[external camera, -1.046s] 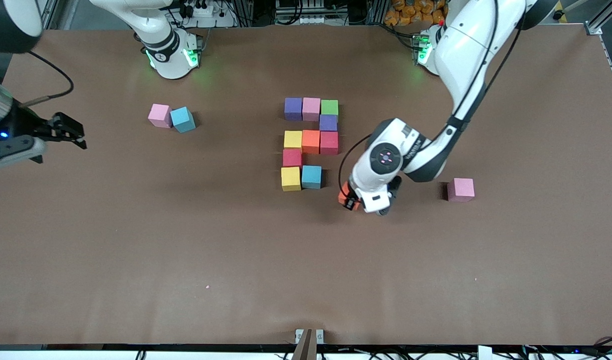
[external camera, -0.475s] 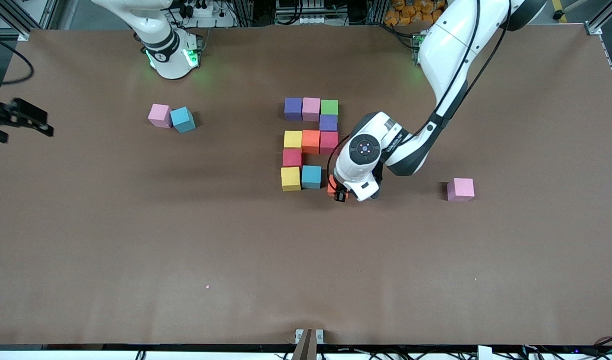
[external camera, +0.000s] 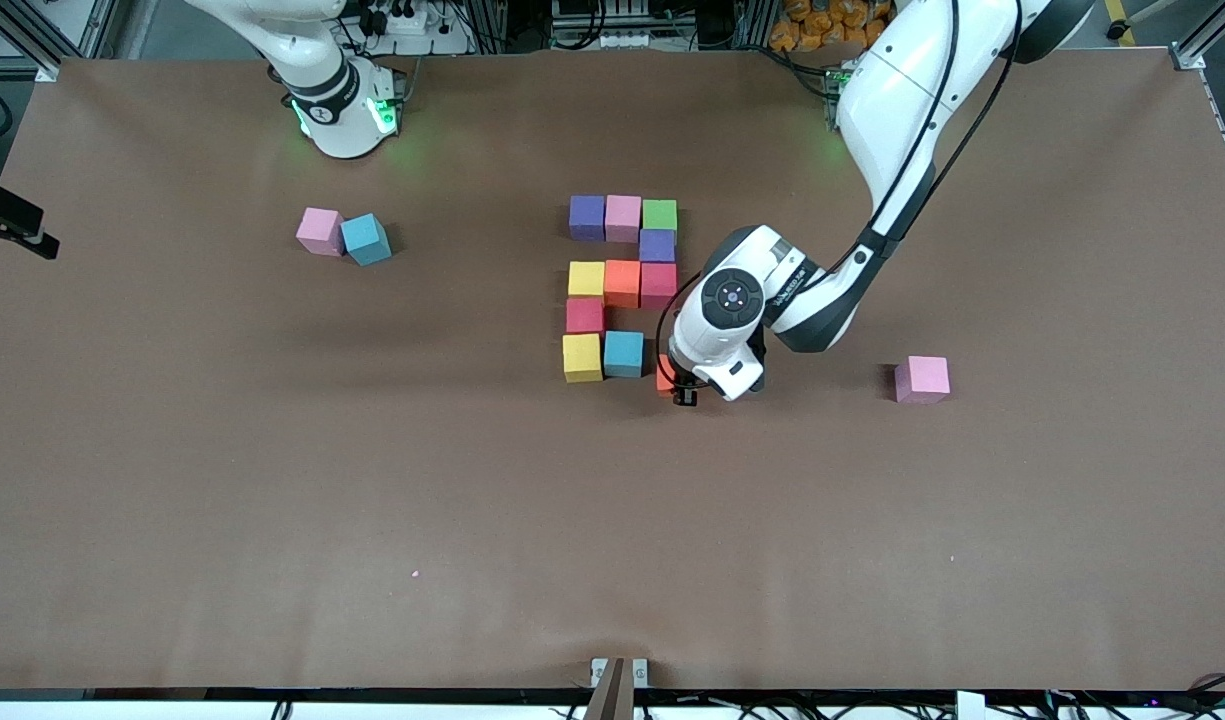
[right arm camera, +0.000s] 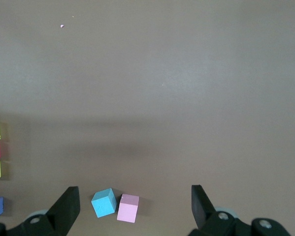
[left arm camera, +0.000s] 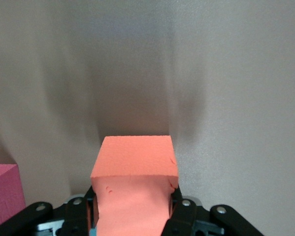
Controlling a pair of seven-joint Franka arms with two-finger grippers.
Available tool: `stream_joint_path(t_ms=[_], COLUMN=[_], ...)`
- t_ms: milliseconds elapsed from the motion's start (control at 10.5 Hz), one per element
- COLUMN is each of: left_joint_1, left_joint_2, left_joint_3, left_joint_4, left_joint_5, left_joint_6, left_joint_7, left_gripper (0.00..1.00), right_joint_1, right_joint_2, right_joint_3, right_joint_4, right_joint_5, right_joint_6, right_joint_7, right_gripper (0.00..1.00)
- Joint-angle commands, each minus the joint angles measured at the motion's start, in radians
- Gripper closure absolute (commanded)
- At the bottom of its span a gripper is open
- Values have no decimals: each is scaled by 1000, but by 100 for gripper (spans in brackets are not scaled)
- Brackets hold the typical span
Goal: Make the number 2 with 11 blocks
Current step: 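Lower the orange cube beside teal with the left gripper and release it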
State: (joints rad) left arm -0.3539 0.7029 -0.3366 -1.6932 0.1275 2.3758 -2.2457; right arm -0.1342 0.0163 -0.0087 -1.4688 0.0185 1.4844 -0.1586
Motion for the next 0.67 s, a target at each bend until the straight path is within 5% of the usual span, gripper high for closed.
stream_joint_path(t_ms=[0, 570], left_joint_1=[-22, -43], left_joint_2=[-17, -72], left_joint_3=[8, 10], left_joint_4=[-46, -132], left_joint_5=[-12, -5], left_joint_6=[31, 78], left_joint_7=[-26, -55], left_gripper=[84, 84], right_joint_1=[-59, -38], right_joint_2=[2, 2], right_joint_3=[3, 29], right_joint_4=[13, 13], right_joint_5=[18, 14], right_joint_6=[-3, -9], right_joint_7=[13, 14], right_gripper=[0, 0])
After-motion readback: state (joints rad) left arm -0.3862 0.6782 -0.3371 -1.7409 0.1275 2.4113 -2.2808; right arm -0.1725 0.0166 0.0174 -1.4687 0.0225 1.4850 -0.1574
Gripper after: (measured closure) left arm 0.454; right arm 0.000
